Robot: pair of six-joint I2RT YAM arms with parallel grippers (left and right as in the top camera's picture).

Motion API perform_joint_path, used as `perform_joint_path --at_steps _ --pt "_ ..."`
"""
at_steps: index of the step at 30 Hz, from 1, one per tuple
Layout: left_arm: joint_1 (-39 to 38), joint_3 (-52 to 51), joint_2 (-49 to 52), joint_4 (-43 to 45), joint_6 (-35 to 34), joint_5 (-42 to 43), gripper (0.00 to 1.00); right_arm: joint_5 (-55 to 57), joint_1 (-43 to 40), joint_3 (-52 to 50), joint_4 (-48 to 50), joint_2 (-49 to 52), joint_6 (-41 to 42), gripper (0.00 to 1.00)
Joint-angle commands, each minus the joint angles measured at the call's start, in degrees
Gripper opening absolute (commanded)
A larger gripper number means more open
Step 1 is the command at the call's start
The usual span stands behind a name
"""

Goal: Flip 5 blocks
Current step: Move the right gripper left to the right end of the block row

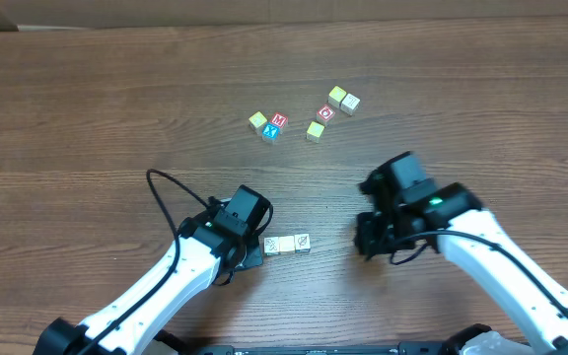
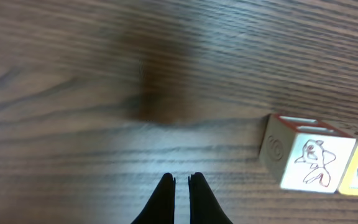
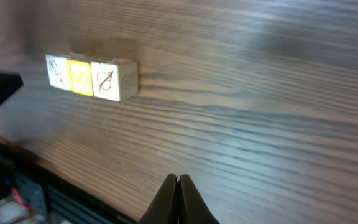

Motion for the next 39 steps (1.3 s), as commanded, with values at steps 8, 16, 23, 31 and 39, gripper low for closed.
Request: perform_joint_path --at_steps 8,16,23,31,39 --pt "0.3 -0.3 3.8 1.4 4.4 1.8 0.04 10.3 10.7 -0.2 8.7 10.4 6.8 0.04" --pt "0.3 -0.3 3.8 1.5 4.4 1.7 0.04 7.1 10.9 -0.2 14.1 14.9 14.4 0.04" --pt "0.3 -0.3 4.1 4.7 5.3 1.7 0.04 5.2 10.9 -0.2 17.6 15.1 14.3 0.04" --pt "0.3 -0.3 4.4 7.3 5.9 1.9 0.04 4.2 10.9 -0.2 18.4 15.1 14.3 0.04" --pt "0.3 -0.3 4.4 7.3 5.9 3.8 0.04 3.5 10.9 -0.2 20.3 15.1 15.2 0.04"
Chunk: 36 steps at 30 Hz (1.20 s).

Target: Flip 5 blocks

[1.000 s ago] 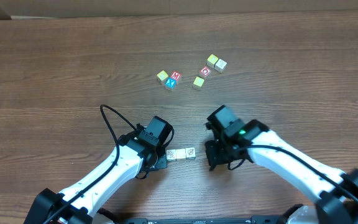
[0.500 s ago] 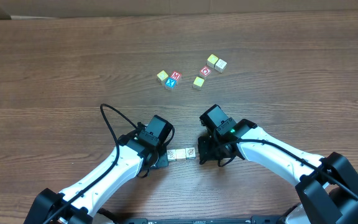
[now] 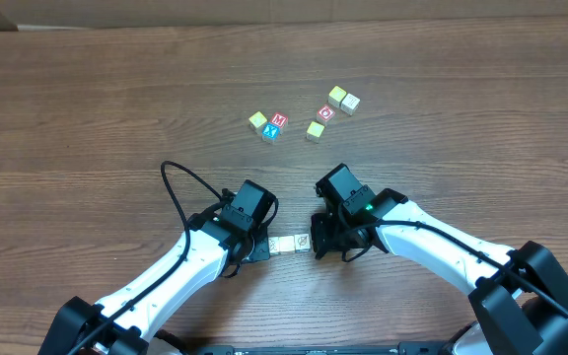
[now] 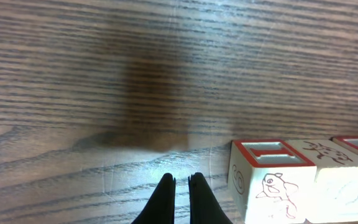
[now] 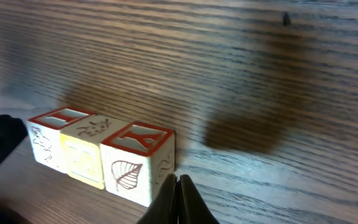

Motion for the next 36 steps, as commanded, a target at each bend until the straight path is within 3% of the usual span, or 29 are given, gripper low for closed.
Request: perform_joint_path --at_steps 1,24,36 --pt "0.3 -0.2 0.6 0.2 1.3 1.4 0.04 -0.7 0.2 -0.2 0.4 0.1 1.1 0.04" --pt "0.3 -0.2 1.2 0.7 1.2 3.5 0.04 -0.8 0.2 -0.2 4.0 4.7 4.3 0.04" --pt "0.3 -0.2 8.5 3.8 0.8 5.0 0.04 -2.0 0.2 -0.2 4.0 4.7 4.3 0.04"
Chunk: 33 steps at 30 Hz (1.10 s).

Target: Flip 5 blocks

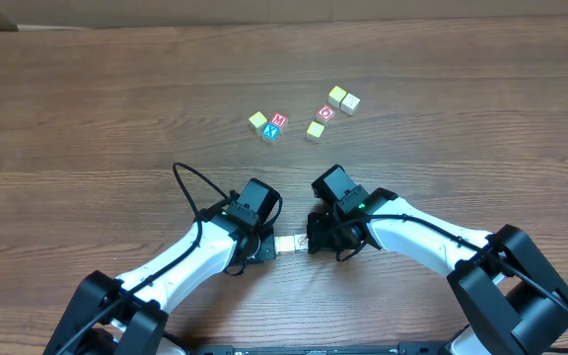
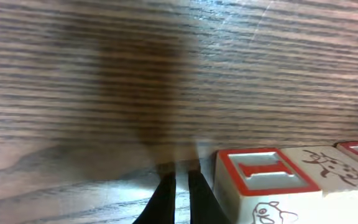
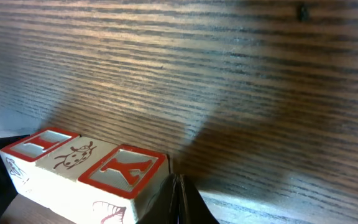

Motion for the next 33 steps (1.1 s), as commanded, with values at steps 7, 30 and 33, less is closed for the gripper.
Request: perform_joint_path --at_steps 7,30,33 --pt "0.3 -0.6 2.7 1.4 0.7 1.0 0.04 -0.9 0.2 -0.1 0.3 -0.1 0.3 0.04" --pt "0.3 -0.6 2.7 2.5 7.1 1.6 0.04 -2.1 0.2 -0.1 -0.1 -0.1 3.5 0.04" --pt "0.3 -0.6 2.7 2.3 7.8 1.6 0.04 -2.3 0.2 -0.1 -0.2 -0.1 4.4 0.04"
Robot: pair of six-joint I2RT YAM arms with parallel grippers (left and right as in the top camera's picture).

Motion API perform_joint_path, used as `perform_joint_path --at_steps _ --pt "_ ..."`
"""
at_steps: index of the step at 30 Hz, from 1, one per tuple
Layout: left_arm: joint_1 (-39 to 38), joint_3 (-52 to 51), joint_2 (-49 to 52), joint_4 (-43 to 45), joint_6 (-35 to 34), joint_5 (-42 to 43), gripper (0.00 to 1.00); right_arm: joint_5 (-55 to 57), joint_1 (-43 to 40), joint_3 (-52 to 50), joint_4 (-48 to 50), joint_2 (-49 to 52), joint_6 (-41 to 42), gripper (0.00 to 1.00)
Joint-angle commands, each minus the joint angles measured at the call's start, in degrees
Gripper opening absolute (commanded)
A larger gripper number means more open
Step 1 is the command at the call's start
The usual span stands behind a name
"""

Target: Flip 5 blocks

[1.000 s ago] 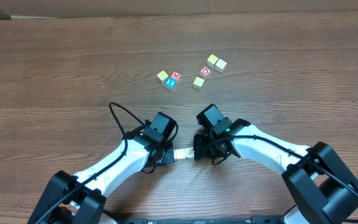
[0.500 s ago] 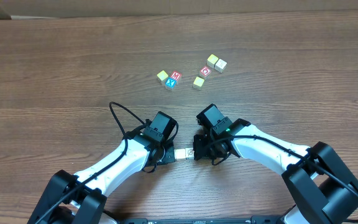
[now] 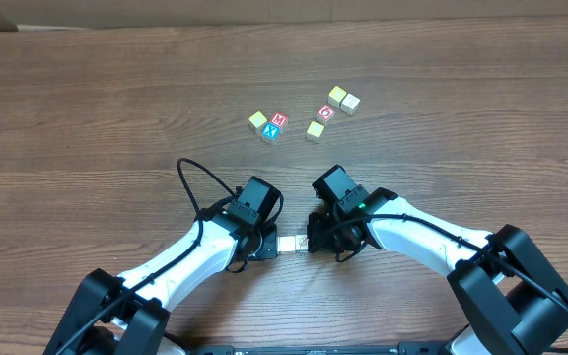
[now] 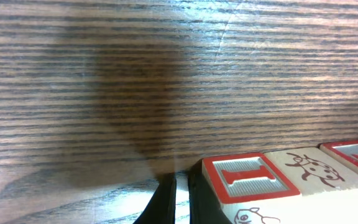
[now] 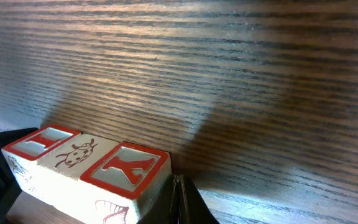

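Three wooden blocks lie in a row at the table's near middle, only a sliver [image 3: 289,241] showing overhead between my two grippers. Their top faces are a red-framed I block [image 4: 247,177], a ladybug block [image 4: 306,169] and a red-framed Y block [image 5: 126,169]. My left gripper [image 4: 180,182] is shut, its tips down on the table against the I block's outer side. At the other end my right gripper [image 5: 178,179] is shut too, its tips against the Y block's outer side. Neither holds anything.
Several loose blocks sit farther back on the wooden table [image 3: 87,118]: a yellow one [image 3: 257,120], a red M and blue X pair [image 3: 276,125], another yellow [image 3: 315,130], a red O [image 3: 326,112] and a yellow-tan pair [image 3: 343,99]. The left arm's cable [image 3: 200,187] loops near its wrist.
My left gripper has edged right, so the I block now sits against its finger. The right gripper and the row of three blocks have hardly moved.
At first both shut grippers stood apart from the row, the right one well off to the right. Then each was near one end of the row. After that they were lower, close to the end blocks, and now they touch them from both sides.
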Motion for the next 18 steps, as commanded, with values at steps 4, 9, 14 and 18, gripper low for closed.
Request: perform_joint_path --at_steps 4,9,14,18 --pt "0.3 -0.7 2.2 0.1 3.2 0.8 0.04 -1.9 0.2 -0.1 -0.4 -0.1 2.4 0.04" --pt "0.3 -0.7 2.2 0.0 3.1 0.8 0.04 -2.2 0.3 -0.1 -1.0 -0.1 3.6 0.04" --pt "0.3 -0.7 2.2 -0.2 3.1 0.6 0.04 -2.5 0.3 -0.1 -1.6 -0.1 4.7 0.04" --pt "0.3 -0.7 2.2 -0.1 3.6 0.6 0.04 -2.5 0.3 -0.1 -2.2 -0.1 5.7 0.04"
